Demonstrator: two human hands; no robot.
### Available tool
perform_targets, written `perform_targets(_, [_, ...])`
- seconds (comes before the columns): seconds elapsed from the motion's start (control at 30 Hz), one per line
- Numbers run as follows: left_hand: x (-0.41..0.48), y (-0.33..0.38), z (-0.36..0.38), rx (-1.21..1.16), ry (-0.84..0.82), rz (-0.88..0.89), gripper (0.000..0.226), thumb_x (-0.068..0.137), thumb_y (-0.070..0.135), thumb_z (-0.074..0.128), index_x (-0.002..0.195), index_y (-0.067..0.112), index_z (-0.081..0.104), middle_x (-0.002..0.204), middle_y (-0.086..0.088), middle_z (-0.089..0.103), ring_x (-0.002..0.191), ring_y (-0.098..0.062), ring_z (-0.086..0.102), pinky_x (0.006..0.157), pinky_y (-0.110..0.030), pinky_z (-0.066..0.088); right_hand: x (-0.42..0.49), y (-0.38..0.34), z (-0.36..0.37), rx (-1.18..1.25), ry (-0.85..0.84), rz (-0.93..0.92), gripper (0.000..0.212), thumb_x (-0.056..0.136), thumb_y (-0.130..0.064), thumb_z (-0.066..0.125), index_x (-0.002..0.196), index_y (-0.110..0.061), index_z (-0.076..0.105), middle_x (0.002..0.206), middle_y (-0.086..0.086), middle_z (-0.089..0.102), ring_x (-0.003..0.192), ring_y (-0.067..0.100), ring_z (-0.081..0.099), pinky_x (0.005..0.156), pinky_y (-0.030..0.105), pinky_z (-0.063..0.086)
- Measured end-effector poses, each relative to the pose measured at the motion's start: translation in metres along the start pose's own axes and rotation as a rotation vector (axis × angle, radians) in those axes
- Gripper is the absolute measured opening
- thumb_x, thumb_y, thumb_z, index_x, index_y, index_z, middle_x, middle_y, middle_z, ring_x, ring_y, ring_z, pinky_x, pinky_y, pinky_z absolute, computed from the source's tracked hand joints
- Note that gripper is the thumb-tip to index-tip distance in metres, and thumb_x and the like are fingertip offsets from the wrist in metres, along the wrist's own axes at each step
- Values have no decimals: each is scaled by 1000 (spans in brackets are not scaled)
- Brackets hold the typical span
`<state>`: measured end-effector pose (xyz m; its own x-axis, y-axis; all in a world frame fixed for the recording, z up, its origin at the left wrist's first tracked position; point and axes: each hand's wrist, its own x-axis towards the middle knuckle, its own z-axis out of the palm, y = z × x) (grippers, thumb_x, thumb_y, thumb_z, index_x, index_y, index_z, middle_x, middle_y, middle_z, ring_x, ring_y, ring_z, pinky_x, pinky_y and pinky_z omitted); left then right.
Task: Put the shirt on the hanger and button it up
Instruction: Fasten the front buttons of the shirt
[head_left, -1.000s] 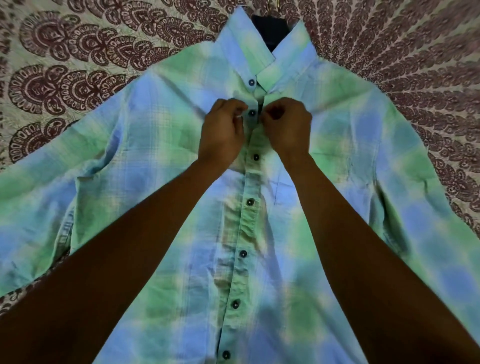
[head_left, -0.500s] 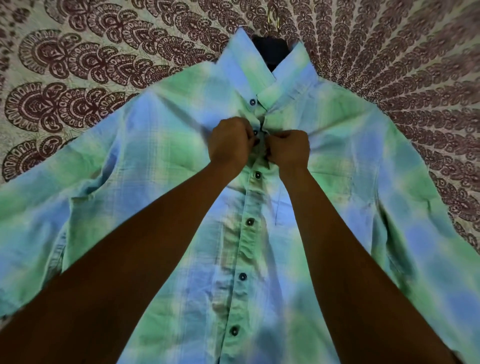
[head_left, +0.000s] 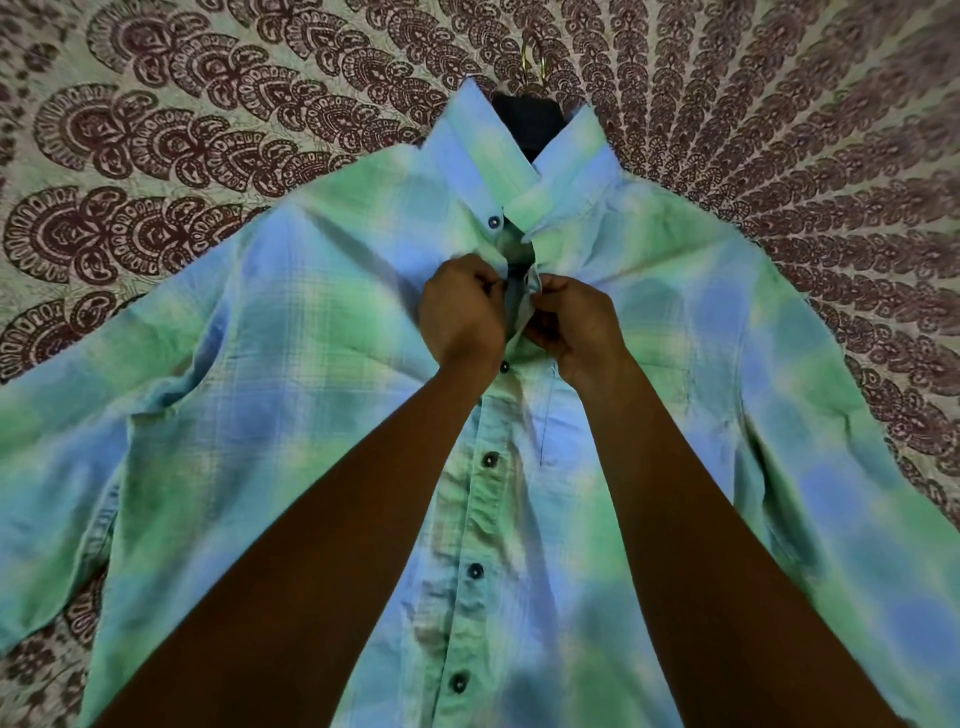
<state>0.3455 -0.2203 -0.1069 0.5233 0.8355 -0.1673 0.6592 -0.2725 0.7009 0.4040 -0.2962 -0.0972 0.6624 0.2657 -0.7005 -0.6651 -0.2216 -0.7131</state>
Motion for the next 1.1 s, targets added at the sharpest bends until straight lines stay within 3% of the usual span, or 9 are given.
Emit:
perform_targets(0.1, [0, -1, -1, -97, 1, -17, 10, 86, 14, 58, 91, 9, 66, 90, -6, 70, 86, -21, 64, 62, -15, 33, 2, 3, 3, -20, 28, -38, 20, 79, 7, 51, 66, -7, 57, 70, 14, 49, 63, 24, 43, 63, 32, 38])
perform_targets(0.17, [2, -1, -3, -202, -41, -4, 7, 84, 7, 60, 88, 5, 65, 85, -8, 69, 81, -21, 64, 62, -15, 37, 3, 4, 4, -63, 44, -109, 27, 85, -1, 58, 59, -9, 56, 54, 10, 47, 48, 17, 40, 52, 23, 37])
perform_targets(0.23, [5, 0, -4, -298, -108, -9, 6, 82, 2, 62, 85, 4, 67, 84, -9, 70, 80, -19, 66, 67, -18, 46, 3, 5, 7, -91, 73, -188, 31, 86, -6, 61, 56, -13, 59, 47, 1, 47, 43, 13, 39, 48, 22, 36])
perform_targets(0.37, [13, -8, -6, -427, -209, -40, 9, 81, -1, 64, 86, 4, 70, 89, -12, 72, 84, -21, 68, 83, -35, 55, 2, 7, 11, -114, 71, -228, 28, 87, -1, 57, 63, -15, 63, 57, 2, 54, 56, 16, 46, 58, 29, 40])
perform_targets(0.53, [15, -11, -6, -346, -239, 5, 16, 82, 0, 62, 95, 3, 70, 94, -12, 71, 88, -18, 67, 85, -31, 54, -1, 10, 7, -66, 11, -249, 21, 88, 0, 55, 73, -11, 64, 69, 9, 58, 74, 23, 50, 69, 34, 44])
perform_targets(0.63, [15, -8, -6, -349, -252, 11, 19, 84, 0, 61, 100, 2, 69, 100, -13, 71, 92, -18, 66, 88, -28, 52, 1, 12, 8, -124, 37, -301, 22, 88, -5, 60, 70, -16, 66, 67, 4, 62, 65, 18, 55, 65, 29, 45])
perform_targets(0.8, [16, -9, -7, -360, -245, 5, 19, 83, -1, 62, 99, 2, 70, 100, -13, 71, 91, -16, 66, 89, -28, 52, 5, 15, 11, -218, 126, -341, 34, 86, -3, 60, 63, -28, 64, 65, -5, 63, 60, 11, 55, 67, 33, 48])
perform_targets(0.93, [15, -10, -7, -393, -248, 11, 17, 83, -1, 62, 97, 4, 71, 97, -11, 71, 87, -12, 66, 85, -24, 53, 6, 17, 11, -203, 157, -304, 19, 87, -2, 59, 77, -14, 70, 73, 3, 66, 64, 15, 58, 67, 32, 49])
perform_targets(1.1, [19, -13, -8, -405, -269, 0, 17, 82, -2, 62, 96, 3, 70, 96, -11, 71, 87, -15, 65, 88, -35, 54, 5, 14, 9, -236, 128, -302, 12, 85, -2, 61, 85, -6, 72, 71, 3, 66, 67, 16, 60, 76, 38, 54])
